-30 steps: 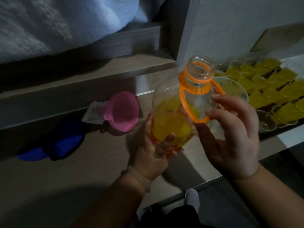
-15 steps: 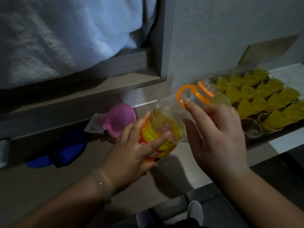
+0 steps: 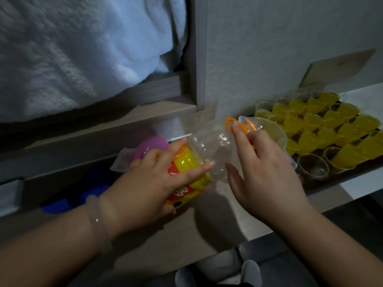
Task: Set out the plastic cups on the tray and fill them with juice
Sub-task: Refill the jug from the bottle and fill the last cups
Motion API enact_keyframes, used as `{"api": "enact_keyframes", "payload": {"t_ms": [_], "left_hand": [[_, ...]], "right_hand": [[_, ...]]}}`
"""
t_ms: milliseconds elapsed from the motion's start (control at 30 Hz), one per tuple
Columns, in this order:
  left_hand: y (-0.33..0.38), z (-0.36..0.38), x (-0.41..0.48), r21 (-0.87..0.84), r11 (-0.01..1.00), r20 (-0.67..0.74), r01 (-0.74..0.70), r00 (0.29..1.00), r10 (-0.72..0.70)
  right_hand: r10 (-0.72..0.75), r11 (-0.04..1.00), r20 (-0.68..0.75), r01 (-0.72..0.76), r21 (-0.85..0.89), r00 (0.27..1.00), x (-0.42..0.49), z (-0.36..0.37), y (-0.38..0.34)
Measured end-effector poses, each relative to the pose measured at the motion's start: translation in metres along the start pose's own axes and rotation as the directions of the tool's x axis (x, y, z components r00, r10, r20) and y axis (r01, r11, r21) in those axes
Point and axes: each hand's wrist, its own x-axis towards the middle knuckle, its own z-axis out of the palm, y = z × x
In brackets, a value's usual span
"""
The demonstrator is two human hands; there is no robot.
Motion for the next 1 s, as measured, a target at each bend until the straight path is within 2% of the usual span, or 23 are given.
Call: {"api": "enact_keyframes", "payload": {"t_ms": [167,267,467,767,1000], "left_hand": [[0.0,-0.013,0.005,0.022,1.0,0.05,0.0,0.999,-0.001],[0.003,-0.022,0.008,-0.027,1.0,0.08,0.008,0.997,-0.006],[0.011,-0.042,0.017,-0.013,1.0,0.234,0.005,0.972,-0.002],[0.011,-0.052,0.022,0.037,0.999,0.275,0.009,0.961,-0.019],[0.012,-0.063,0.027,0.108,0.994,0.331,-0.008,0.943,-0.029]], "right_hand": [[0.005,1.0,0.079,-0.005,0.001,0.997,-0.002,-0.006,0.002],[-0.003,1.0,0.12,0.006,-0.024,0.993,-0.001,-0.008,0.003],[0.099,0.994,0.107,-0.093,-0.062,0.989,0.001,-0.002,-0.003],[0.173,0.962,0.034,-0.162,-0.219,0.984,0.001,0.006,-0.008],[0.197,0.953,-0.026,-0.198,-0.229,0.98,0.003,0.008,-0.012]]}}
